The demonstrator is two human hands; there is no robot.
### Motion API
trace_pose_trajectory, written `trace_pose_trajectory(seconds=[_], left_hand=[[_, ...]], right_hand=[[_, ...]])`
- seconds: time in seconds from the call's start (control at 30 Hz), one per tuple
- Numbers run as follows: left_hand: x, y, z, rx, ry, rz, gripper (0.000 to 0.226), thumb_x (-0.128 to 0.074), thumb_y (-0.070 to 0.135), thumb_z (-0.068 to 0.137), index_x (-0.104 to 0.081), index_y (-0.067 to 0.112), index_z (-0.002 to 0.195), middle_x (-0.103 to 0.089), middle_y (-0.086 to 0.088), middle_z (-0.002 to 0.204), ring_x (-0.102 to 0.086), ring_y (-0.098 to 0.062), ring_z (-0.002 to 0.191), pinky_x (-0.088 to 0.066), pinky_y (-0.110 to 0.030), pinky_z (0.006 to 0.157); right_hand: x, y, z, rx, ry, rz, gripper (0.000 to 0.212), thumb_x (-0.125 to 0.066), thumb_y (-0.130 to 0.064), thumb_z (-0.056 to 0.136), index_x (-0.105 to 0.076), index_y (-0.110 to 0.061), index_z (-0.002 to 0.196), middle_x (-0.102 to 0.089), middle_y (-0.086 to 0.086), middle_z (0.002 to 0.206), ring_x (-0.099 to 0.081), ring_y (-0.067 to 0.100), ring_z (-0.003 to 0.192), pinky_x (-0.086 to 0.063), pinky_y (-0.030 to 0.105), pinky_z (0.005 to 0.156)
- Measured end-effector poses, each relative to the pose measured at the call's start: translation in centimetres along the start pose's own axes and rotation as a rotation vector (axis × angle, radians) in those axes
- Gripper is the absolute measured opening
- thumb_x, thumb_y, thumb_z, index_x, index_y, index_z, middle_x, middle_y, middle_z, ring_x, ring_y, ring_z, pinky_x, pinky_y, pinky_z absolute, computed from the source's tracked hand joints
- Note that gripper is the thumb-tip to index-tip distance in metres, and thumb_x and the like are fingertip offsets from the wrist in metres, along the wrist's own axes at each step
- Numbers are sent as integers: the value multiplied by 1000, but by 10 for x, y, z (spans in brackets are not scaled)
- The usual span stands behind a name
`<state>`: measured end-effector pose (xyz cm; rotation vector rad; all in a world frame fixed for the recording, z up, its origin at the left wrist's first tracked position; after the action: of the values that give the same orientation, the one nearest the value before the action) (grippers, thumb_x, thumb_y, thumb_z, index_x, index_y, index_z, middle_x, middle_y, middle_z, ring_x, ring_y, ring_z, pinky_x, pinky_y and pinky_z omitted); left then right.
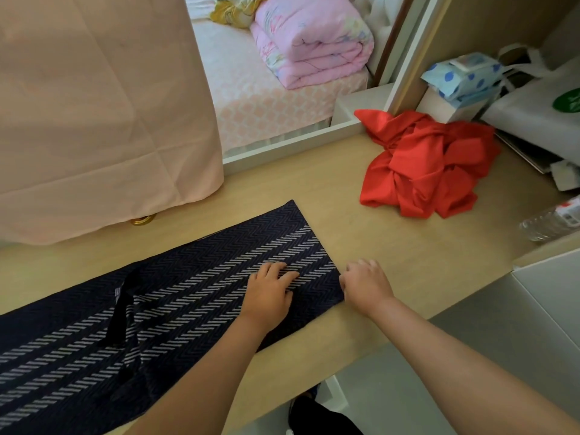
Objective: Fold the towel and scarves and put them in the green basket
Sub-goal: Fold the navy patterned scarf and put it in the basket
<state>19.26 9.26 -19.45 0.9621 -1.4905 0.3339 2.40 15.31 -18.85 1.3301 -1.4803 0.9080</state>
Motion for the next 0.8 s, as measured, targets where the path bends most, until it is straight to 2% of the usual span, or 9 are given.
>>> trace_pose_trajectory(seconds=[0.1, 0.17, 0.23, 0.33, 0.43, 0.5, 0.57, 0.67, 0.8], left_hand=[[-7, -6, 10, 14, -136, 42, 56, -54, 40, 95, -34, 38, 148, -18, 1, 160, -12, -25, 147, -18, -46, 118], [2, -9, 21, -5, -88, -5, 50, -53, 38, 95, -41, 36, 144, -29, 4, 154, -22, -20, 142, -24, -40, 115], [17, -18, 31, 18, 7, -62, 45, -51, 32, 97, -45, 33, 142, -39, 6, 149, -31, -17, 137, -29, -36, 111], [27, -51, 41, 144, 57, 2, 48, -46, 30, 100, -39, 29, 147, -33, 2, 155, -24, -21, 143, -22, -40, 116], [19, -93, 41, 292, -63, 120, 61, -38, 46, 101, -13, 33, 156, -2, 3, 165, 3, -26, 151, -4, -52, 120], [16, -107, 41, 288, -116, 75, 66, -36, 52, 100, -4, 35, 156, 9, 7, 164, 12, -24, 150, 1, -52, 119], [21, -111, 43, 240, -98, -26, 64, -40, 46, 101, -9, 35, 156, 2, 7, 165, 8, -19, 151, -1, -46, 122], [44, -130, 34, 303, 58, -99, 54, -45, 30, 102, -27, 28, 153, -23, 5, 160, -14, -18, 148, -18, -40, 121], [87, -171, -5, 453, 343, 55, 37, -51, 13, 96, -52, 18, 133, -50, -3, 132, -45, -27, 122, -40, -42, 97]], right_hand=[[14, -7, 14, 12, 102, 64, 12, -60, -13, 78, -66, -23, 76, -52, -3, 82, -49, 22, 82, -33, 33, 72], [23, -20, 30, 75, 150, 155, 10, -59, -14, 78, -62, -22, 83, -53, -1, 91, -51, 24, 89, -36, 33, 75], [32, -39, 51, 140, 125, 193, 24, -55, -15, 82, -61, -21, 105, -54, 3, 118, -51, 26, 111, -40, 36, 90], [36, -67, 83, 214, 30, 231, 51, -49, -15, 91, -44, -19, 141, -30, 8, 156, -28, 27, 143, -27, 41, 115], [32, -92, 113, 291, -79, 192, 62, -43, -27, 102, -15, -24, 158, 0, 4, 166, -1, 24, 153, -12, 44, 123], [23, -97, 131, 315, -156, 133, 66, -37, -40, 104, 1, -31, 158, 15, 1, 165, 11, 22, 152, -5, 44, 124], [15, -93, 144, 323, -197, 95, 67, -31, -47, 105, 9, -34, 157, 23, 0, 163, 19, 19, 150, 0, 44, 124], [14, -81, 152, 306, -186, 87, 67, -29, -49, 104, 10, -34, 157, 25, -1, 163, 21, 17, 150, 3, 45, 123], [23, -86, 156, 221, -174, 59, 69, -33, -41, 100, 1, -27, 158, 16, 5, 165, 16, 25, 151, 0, 51, 123]])
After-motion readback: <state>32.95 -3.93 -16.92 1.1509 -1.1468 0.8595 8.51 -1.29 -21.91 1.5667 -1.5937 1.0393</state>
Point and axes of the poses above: each hand's wrist, its own z-axis towards the middle knuckle, its own x-axis out of the back of the hand, y = z × x, the point moved 9 cm from there along z, towards the middle knuckle
